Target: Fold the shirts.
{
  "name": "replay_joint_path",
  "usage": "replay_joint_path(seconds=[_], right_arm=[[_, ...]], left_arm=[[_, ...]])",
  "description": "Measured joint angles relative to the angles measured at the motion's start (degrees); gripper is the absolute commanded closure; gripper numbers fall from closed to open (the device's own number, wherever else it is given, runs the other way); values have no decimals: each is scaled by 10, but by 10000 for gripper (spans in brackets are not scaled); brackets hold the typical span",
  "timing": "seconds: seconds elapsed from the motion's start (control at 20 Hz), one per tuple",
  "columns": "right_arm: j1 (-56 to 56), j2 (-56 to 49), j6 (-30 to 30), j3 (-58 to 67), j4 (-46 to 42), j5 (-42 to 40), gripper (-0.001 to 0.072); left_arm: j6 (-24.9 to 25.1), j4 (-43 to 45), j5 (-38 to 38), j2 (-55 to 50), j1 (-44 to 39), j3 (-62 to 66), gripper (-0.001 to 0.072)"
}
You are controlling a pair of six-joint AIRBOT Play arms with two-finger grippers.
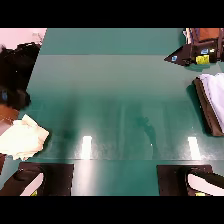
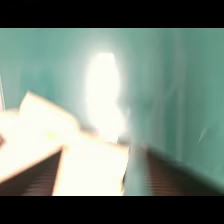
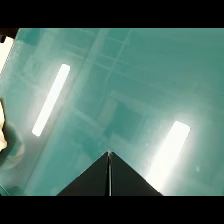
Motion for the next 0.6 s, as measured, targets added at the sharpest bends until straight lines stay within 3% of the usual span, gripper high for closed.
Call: replay_joint_path(seconds=[0.4,0.45,0.55,0.6], right_arm=[[0,0,0,0,0,0,700],[0,0,0,0,0,0,699],[0,0,0,0,0,0,699],[0,0,0,0,0,0,699]], left_arm=[[-28,44,-7,26,31,-264,42],[-33,46,-6,27,32,-281,80],[-47,50,-3,28,33,-302,628],[-52,52,-2,28,33,-308,669]])
